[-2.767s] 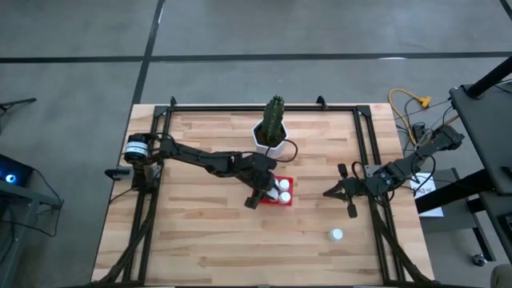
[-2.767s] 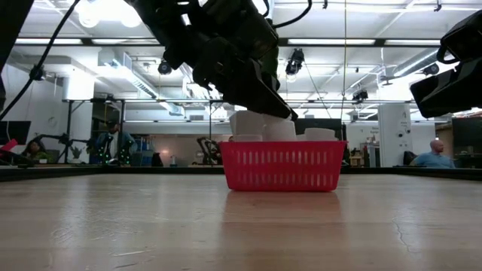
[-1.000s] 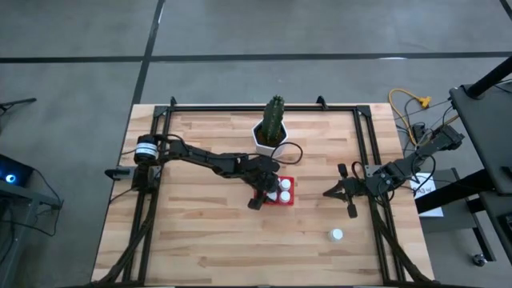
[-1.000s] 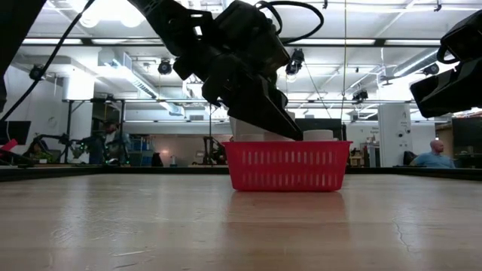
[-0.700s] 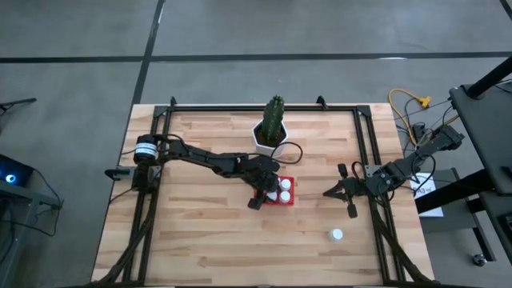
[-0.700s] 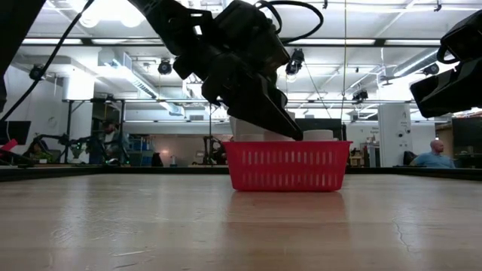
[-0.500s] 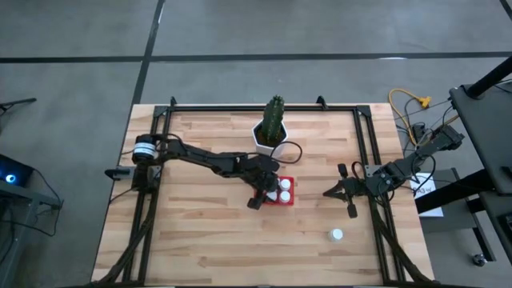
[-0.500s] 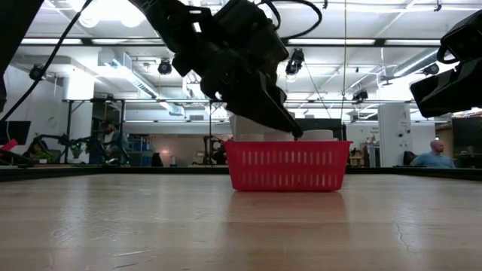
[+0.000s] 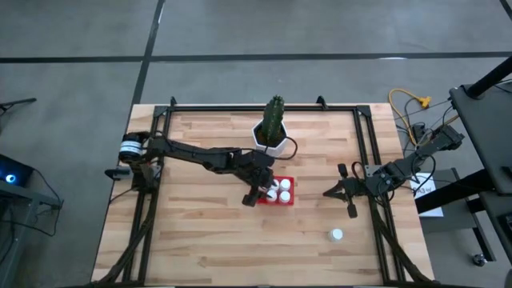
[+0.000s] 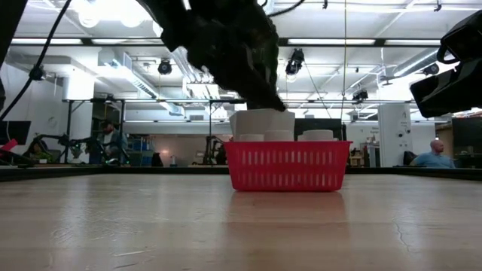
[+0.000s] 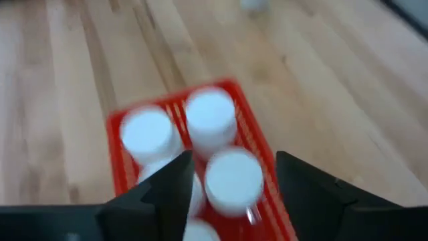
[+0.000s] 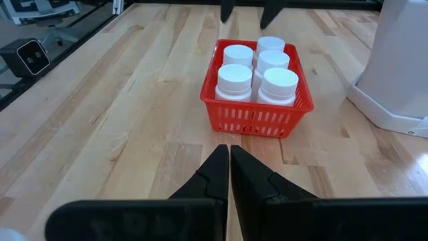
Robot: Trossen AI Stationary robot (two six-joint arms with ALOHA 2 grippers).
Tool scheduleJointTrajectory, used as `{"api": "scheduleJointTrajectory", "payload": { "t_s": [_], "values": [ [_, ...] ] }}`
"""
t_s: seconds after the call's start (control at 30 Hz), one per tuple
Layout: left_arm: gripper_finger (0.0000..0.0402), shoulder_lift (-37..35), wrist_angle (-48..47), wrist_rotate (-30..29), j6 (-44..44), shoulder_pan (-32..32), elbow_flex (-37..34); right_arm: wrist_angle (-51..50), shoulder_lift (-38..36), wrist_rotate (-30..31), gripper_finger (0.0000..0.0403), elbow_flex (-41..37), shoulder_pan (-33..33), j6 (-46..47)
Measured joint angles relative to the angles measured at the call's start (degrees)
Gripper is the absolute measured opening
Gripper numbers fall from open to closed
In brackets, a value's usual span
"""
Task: Pick and place pill bottles into a basket
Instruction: Put the left white pill bottle into the red bin
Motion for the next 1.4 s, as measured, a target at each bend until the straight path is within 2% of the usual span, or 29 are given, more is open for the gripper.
{"api": "scheduleJointTrajectory", "payload": {
  "t_s": [0.33, 0.47, 0.73, 1.4],
  "values": [
    [0.0048, -0.39, -4.75, -0.15, 0.04, -0.02, -0.02, 0.02, -0.07, -0.01, 0.0009, 0.00, 0.00, 0.15],
    [0.0006, -0.39, -5.99, -0.13, 0.07, -0.02, -0.02, 0.02, -0.09, 0.00, 0.0009, 0.00, 0.00, 0.15],
    [0.0002, -0.39, -10.17, -0.27, 0.04, -0.03, -0.04, 0.01, -0.08, -0.01, 0.0009, 0.00, 0.00, 0.15],
    [0.0001, 1.19, -10.66, -1.31, -0.11, -1.32, -0.24, 0.00, -0.08, 0.00, 0.0009, 0.00, 0.00, 0.00]
  ]
}}
